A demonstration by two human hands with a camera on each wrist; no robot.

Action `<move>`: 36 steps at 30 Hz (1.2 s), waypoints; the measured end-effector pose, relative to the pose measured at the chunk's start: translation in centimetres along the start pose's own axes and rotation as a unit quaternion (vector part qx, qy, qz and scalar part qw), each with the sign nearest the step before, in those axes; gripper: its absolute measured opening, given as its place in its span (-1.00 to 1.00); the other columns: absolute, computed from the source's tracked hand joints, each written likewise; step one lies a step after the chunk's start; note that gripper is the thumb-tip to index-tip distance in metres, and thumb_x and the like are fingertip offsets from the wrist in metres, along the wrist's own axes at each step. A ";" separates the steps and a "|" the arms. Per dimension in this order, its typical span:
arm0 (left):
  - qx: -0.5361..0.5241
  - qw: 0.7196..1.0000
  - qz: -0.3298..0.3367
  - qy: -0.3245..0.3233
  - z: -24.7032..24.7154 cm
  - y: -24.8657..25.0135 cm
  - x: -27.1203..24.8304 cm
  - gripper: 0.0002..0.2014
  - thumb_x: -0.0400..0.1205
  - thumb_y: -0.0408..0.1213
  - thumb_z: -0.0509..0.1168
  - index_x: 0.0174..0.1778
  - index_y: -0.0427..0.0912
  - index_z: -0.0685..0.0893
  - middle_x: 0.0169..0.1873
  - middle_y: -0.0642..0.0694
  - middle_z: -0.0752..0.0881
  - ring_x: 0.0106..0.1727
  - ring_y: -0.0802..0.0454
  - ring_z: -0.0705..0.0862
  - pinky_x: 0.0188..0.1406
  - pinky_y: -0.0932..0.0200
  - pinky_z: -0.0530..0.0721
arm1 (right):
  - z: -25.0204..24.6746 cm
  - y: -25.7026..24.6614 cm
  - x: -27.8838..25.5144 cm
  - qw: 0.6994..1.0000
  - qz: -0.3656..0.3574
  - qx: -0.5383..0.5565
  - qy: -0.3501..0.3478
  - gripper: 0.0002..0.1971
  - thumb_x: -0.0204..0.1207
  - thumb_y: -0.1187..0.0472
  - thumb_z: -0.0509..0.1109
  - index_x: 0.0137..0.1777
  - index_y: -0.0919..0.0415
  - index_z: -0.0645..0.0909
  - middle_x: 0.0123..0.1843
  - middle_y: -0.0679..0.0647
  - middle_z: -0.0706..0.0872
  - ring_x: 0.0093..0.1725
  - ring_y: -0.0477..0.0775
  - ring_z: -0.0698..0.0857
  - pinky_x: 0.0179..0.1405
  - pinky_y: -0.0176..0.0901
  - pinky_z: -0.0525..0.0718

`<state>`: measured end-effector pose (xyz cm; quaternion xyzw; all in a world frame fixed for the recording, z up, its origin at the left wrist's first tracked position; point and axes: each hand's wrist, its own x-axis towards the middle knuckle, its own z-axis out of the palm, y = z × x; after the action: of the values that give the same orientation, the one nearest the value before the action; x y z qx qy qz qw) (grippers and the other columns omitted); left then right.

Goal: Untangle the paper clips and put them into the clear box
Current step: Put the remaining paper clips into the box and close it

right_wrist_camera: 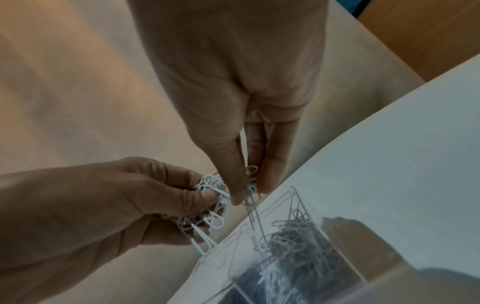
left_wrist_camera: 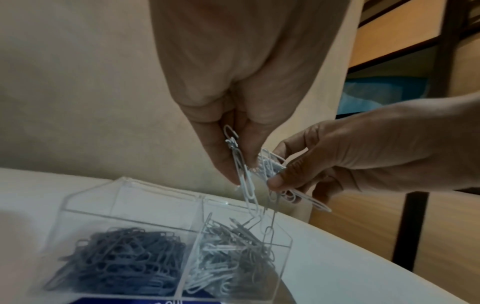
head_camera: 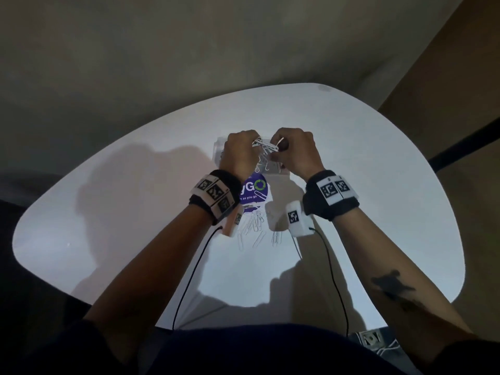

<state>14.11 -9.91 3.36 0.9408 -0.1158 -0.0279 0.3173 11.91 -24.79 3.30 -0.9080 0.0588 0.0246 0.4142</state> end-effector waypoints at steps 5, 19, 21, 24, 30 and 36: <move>-0.012 0.997 -0.069 -0.013 1.9 -0.3 3.0 -0.88 0.58 -0.36 0.35 -0.07 -0.33 0.75 -0.07 -0.25 0.79 0.05 -0.24 0.69 0.07 0.00 0.58 | 0.9 0.7 3.1 0.999 0.036 -0.013 -0.007 -0.77 0.25 0.36 0.65 -0.27 0.10 0.66 -0.32 0.14 0.78 -0.30 0.19 0.76 -0.13 0.17 0.78; 0.046 0.992 -0.051 -0.102 1.7 -0.2 1.2 -0.70 0.58 -0.47 0.16 0.10 -0.31 0.77 0.12 -0.28 0.76 0.17 -0.24 0.69 0.09 0.02 0.61 | 1.4 0.9 2.1 0.995 -0.024 -0.096 -0.032 -0.75 0.41 0.42 0.38 -0.01 0.21 0.82 -0.04 0.21 0.84 0.05 0.26 0.74 0.05 0.03 0.71; 0.032 0.993 -0.061 -0.100 1.5 -0.7 1.1 -0.67 0.55 -0.47 0.18 0.05 -0.19 0.81 0.09 -0.20 0.79 0.13 -0.17 0.72 0.13 0.04 0.67 | 1.4 1.0 1.9 0.994 -0.028 -0.096 -0.036 -0.74 0.39 0.43 0.40 -0.04 0.17 0.83 -0.05 0.15 0.85 0.05 0.20 0.75 0.05 0.01 0.72; 0.033 0.995 -0.038 -0.084 1.5 -1.5 0.8 -0.66 0.55 -0.50 0.20 0.10 -0.18 0.80 0.10 -0.19 0.79 0.15 -0.15 0.72 0.16 0.05 0.67 | 1.6 1.2 1.7 0.997 -0.044 -0.063 -0.019 -0.75 0.34 0.48 0.47 -0.07 0.19 0.84 -0.09 0.13 0.86 -0.03 0.16 0.79 0.04 0.04 0.75; -0.026 0.997 0.063 -0.038 1.1 -2.5 -1.1 -0.69 0.53 -0.45 0.14 0.00 -0.32 0.78 -0.05 -0.26 0.81 -0.04 -0.16 0.74 -0.03 0.01 0.70 | 1.5 1.0 1.1 0.993 -0.091 -0.055 -0.051 -0.77 0.37 0.48 0.42 -0.07 0.24 0.81 -0.14 0.15 0.84 -0.07 0.17 0.77 0.01 0.06 0.72; 0.031 0.995 0.046 -0.086 0.8 -3.9 -6.3 -0.75 0.54 -0.19 0.13 -0.24 -0.15 0.71 -0.30 -0.05 0.72 -0.32 -0.01 0.64 -0.24 0.08 0.67 | 1.2 3.3 -3.0 0.995 -0.093 -0.005 0.025 -0.88 0.46 0.24 0.47 -0.09 0.03 0.80 -0.21 -0.12 0.80 -0.27 -0.14 0.71 -0.08 -0.09 0.75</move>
<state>8.63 -5.90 0.20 0.9380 -0.1864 -0.0904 0.2778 8.56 -25.79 0.28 -0.9118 -0.0159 -0.0369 0.4087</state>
